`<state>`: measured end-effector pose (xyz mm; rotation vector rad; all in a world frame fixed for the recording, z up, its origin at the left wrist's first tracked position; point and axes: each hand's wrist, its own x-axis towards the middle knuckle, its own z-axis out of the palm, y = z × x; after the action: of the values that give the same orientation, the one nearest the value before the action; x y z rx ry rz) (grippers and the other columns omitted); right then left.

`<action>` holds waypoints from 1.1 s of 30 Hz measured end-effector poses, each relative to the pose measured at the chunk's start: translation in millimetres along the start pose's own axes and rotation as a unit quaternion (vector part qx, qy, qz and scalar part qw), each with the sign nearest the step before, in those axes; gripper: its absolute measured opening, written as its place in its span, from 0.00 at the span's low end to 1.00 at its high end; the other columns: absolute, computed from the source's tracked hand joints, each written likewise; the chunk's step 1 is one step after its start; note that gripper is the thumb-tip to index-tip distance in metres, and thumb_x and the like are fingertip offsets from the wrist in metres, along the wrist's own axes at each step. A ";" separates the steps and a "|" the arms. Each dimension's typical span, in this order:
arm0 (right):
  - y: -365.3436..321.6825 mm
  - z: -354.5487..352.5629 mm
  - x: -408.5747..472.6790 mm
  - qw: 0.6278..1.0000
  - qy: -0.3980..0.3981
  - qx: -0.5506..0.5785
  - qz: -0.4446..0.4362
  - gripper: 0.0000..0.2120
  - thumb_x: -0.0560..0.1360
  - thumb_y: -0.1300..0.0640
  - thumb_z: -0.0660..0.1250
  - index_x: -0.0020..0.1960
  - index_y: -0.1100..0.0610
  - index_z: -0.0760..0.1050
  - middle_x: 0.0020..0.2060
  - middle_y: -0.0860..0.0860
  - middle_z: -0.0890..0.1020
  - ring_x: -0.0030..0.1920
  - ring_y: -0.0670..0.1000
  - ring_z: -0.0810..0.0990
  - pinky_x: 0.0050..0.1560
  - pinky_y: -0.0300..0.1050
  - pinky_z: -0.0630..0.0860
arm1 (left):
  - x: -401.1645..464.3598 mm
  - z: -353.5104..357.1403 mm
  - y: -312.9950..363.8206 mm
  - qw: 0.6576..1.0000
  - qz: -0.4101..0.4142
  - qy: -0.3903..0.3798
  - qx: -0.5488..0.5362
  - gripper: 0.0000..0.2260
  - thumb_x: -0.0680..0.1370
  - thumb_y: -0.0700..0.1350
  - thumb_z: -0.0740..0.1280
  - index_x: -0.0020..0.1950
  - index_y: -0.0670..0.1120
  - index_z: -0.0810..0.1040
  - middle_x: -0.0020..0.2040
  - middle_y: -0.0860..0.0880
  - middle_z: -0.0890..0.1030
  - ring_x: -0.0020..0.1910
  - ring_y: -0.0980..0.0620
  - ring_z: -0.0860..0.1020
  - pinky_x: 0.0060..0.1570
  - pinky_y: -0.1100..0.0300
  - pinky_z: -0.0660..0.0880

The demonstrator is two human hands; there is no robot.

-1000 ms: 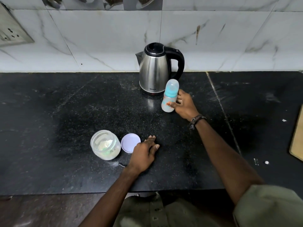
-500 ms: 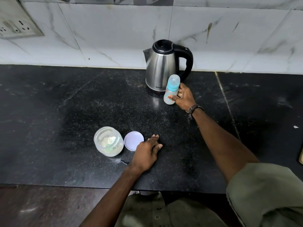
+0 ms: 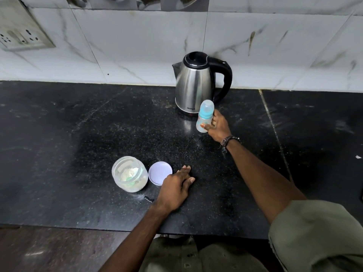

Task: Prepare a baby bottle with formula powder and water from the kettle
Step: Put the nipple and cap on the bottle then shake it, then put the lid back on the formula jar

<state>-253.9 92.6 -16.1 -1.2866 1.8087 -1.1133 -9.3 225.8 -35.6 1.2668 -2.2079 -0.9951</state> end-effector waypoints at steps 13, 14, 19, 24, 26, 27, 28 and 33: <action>7.0 -2.3 -63.2 0.989 0.139 -0.037 0.034 0.32 0.71 0.54 0.78 0.70 0.60 0.69 0.63 0.58 0.80 0.64 0.52 0.79 0.65 0.52 0.77 | -5.8 -1.5 6.2 1.000 0.011 0.026 0.004 0.07 0.82 0.44 0.66 0.54 0.42 0.81 0.70 0.46 0.78 0.74 0.51 0.72 0.64 0.65 0.68; 6.6 -2.1 -71.1 0.986 0.160 -0.038 0.028 0.28 0.72 0.53 0.76 0.68 0.60 0.71 0.60 0.57 0.82 0.60 0.51 0.80 0.62 0.52 0.78 | -6.1 -1.9 5.8 1.000 0.014 0.022 0.004 0.06 0.82 0.43 0.66 0.53 0.42 0.81 0.71 0.45 0.77 0.74 0.51 0.71 0.63 0.66 0.68; -4.7 2.9 -111.3 0.973 0.230 -0.018 -0.018 0.09 0.77 0.62 0.69 0.57 0.62 0.78 0.48 0.55 0.86 0.47 0.48 0.83 0.52 0.46 0.82 | -5.8 -3.2 3.0 1.000 0.026 0.011 0.004 0.05 0.82 0.41 0.65 0.53 0.43 0.80 0.70 0.44 0.78 0.74 0.49 0.72 0.62 0.68 0.67; -5.2 16.7 -148.3 0.973 0.230 0.000 -0.031 0.07 0.77 0.66 0.66 0.52 0.58 0.80 0.45 0.51 0.85 0.47 0.48 0.84 0.51 0.45 0.82 | -10.9 -6.2 7.0 0.998 0.053 0.040 -0.010 0.07 0.81 0.41 0.66 0.57 0.43 0.81 0.66 0.45 0.81 0.70 0.49 0.76 0.62 0.67 0.69; -4.0 25.2 -158.3 0.975 0.219 0.001 -0.026 0.08 0.76 0.67 0.66 0.52 0.58 0.80 0.45 0.50 0.85 0.47 0.48 0.84 0.51 0.48 0.82 | -16.8 -10.1 12.0 0.995 0.082 0.057 -0.023 0.08 0.81 0.40 0.67 0.59 0.43 0.81 0.65 0.46 0.82 0.69 0.51 0.77 0.66 0.64 0.71; -5.1 29.6 -162.6 0.976 0.216 0.000 -0.026 0.09 0.76 0.68 0.67 0.52 0.58 0.80 0.44 0.50 0.85 0.47 0.48 0.84 0.51 0.48 0.83 | -20.2 -13.4 15.4 0.992 0.098 0.068 -0.033 0.08 0.80 0.39 0.67 0.59 0.43 0.81 0.65 0.47 0.82 0.68 0.52 0.77 0.66 0.60 0.74; -6.6 33.7 -165.8 0.977 0.212 -0.004 -0.028 0.09 0.76 0.67 0.67 0.52 0.58 0.80 0.44 0.50 0.85 0.46 0.48 0.84 0.50 0.49 0.83 | -23.9 -17.8 19.7 0.989 0.113 0.085 -0.046 0.09 0.80 0.38 0.67 0.59 0.42 0.81 0.65 0.47 0.82 0.67 0.53 0.78 0.65 0.56 0.75; -24.8 59.1 -174.7 0.983 0.132 -0.080 -0.096 0.09 0.74 0.61 0.69 0.54 0.57 0.79 0.46 0.51 0.84 0.44 0.49 0.83 0.47 0.52 0.82 | -44.2 -57.9 39.6 0.947 0.174 0.256 -0.086 0.12 0.78 0.36 0.69 0.62 0.40 0.79 0.64 0.45 0.82 0.66 0.48 0.80 0.62 0.48 0.78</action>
<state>-138.9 238.9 -14.0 -1.4912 2.0357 -1.3178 27.7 255.2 32.6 0.8872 -1.8071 -0.6155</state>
